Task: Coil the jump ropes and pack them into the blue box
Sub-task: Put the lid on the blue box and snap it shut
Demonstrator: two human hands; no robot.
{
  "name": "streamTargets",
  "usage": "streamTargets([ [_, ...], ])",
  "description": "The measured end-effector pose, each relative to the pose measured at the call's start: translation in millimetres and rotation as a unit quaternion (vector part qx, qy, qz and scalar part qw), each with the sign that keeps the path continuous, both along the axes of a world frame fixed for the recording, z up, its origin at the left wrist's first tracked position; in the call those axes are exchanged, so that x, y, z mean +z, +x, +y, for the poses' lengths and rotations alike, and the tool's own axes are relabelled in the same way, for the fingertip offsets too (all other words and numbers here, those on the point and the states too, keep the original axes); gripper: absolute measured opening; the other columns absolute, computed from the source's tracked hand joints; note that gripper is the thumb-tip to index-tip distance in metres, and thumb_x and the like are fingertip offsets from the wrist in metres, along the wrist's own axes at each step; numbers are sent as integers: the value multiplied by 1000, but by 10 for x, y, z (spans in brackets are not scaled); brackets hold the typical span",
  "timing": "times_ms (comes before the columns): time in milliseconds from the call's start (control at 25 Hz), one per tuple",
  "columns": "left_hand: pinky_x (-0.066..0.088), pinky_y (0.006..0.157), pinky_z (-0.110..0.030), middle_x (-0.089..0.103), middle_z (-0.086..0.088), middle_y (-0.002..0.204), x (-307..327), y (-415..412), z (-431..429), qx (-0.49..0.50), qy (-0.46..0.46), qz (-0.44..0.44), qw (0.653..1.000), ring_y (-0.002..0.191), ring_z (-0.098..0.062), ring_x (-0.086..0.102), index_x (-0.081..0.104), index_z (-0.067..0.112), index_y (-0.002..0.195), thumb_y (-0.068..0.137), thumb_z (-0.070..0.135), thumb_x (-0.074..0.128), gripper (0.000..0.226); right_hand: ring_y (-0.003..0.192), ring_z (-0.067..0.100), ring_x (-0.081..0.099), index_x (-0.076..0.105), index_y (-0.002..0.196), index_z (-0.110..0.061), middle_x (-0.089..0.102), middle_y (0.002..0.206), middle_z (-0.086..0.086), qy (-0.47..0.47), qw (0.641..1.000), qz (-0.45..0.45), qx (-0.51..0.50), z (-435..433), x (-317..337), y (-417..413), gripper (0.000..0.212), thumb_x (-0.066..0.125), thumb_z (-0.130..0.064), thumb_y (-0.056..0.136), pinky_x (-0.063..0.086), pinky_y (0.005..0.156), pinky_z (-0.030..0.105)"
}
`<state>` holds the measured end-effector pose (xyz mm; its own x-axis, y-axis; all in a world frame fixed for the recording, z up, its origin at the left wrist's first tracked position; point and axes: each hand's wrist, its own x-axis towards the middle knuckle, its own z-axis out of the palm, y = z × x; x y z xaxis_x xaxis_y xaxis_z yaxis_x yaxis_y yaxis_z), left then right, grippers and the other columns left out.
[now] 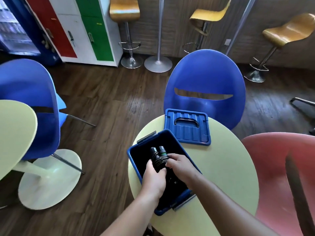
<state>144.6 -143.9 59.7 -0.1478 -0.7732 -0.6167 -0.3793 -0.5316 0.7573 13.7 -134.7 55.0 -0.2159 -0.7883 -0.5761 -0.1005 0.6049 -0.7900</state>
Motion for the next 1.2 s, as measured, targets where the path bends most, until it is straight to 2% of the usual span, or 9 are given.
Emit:
streamTargets([
  [80, 57, 97, -46, 71, 2, 115, -113, -79, -90, 34, 34, -5, 999, 104, -21, 69, 52, 36, 136, 83, 36, 62, 54, 70, 28, 70, 76, 98, -18, 76, 91, 21, 12, 1000, 15, 25, -123, -92, -66, 31, 56, -14, 75, 57, 65, 41],
  [200, 57, 96, -49, 71, -3, 115, -230, -152, -145, 78, 60, -12, 995, 103, -25, 69, 53, 32, 132, 80, 38, 61, 52, 83, 33, 76, 76, 96, -20, 79, 89, 11, 9, 996, 53, 70, -240, -213, -127, 31, 61, -21, 69, 62, 78, 46],
  [320, 55, 97, -48, 69, -2, 113, -195, -206, -119, 122, 61, -27, 990, 103, -25, 67, 54, 29, 126, 89, 32, 62, 38, 84, 20, 75, 76, 97, -26, 79, 87, -1, 9, 986, 110, 123, -269, -278, -167, 30, 64, -30, 69, 61, 79, 39],
  [440, 54, 100, -49, 64, -3, 126, -239, -257, -75, 117, 59, -49, 990, 110, -27, 65, 49, 32, 136, 83, 38, 61, 55, 93, 10, 71, 75, 111, -29, 77, 102, -8, 28, 979, 147, 136, -228, -335, -203, 35, 70, -35, 76, 57, 88, 32],
  [520, 50, 105, -48, 49, -4, 143, -208, -300, -63, 100, 53, -77, 991, 119, -29, 59, 38, 31, 149, 86, 37, 61, 67, 104, 11, 68, 71, 125, -26, 74, 116, -7, 33, 978, 159, 134, -207, -374, -219, 45, 73, -35, 81, 52, 95, 28],
  [640, 41, 113, -43, 28, -4, 154, -112, -342, -67, 88, 36, -120, 988, 131, -30, 49, 28, 18, 157, 97, 28, 59, 68, 115, 12, 64, 66, 133, -23, 71, 127, -6, 28, 972, 186, 144, -191, -402, -206, 52, 74, -36, 84, 47, 99, 25],
  [840, 32, 119, -44, 25, -5, 159, -202, -316, -64, 62, 15, -145, 987, 142, -29, 34, 22, 17, 160, 99, 28, 55, 71, 129, 16, 57, 59, 141, -21, 63, 140, -2, 12, 969, 201, 145, -173, -385, -181, 56, 72, -36, 89, 41, 108, 27],
  [1000, 27, 123, -44, 19, -3, 166, -230, -298, -11, 45, -23, -151, 987, 148, -27, 24, 15, 17, 163, 101, 27, 53, 74, 130, 17, 57, 56, 143, -21, 62, 141, -1, -3, 970, 202, 137, -137, -360, -168, 58, 71, -36, 89, 41, 109, 28],
  [1200, 32, 121, -40, 22, 2, 165, -166, -219, -39, 23, -85, -129, 988, 147, -22, 33, 25, 16, 161, 100, 23, 56, 69, 124, 15, 60, 52, 146, -25, 64, 136, -1, -22, 977, 182, 106, -101, -260, -142, 60, 70, -40, 91, 44, 101, 24],
])
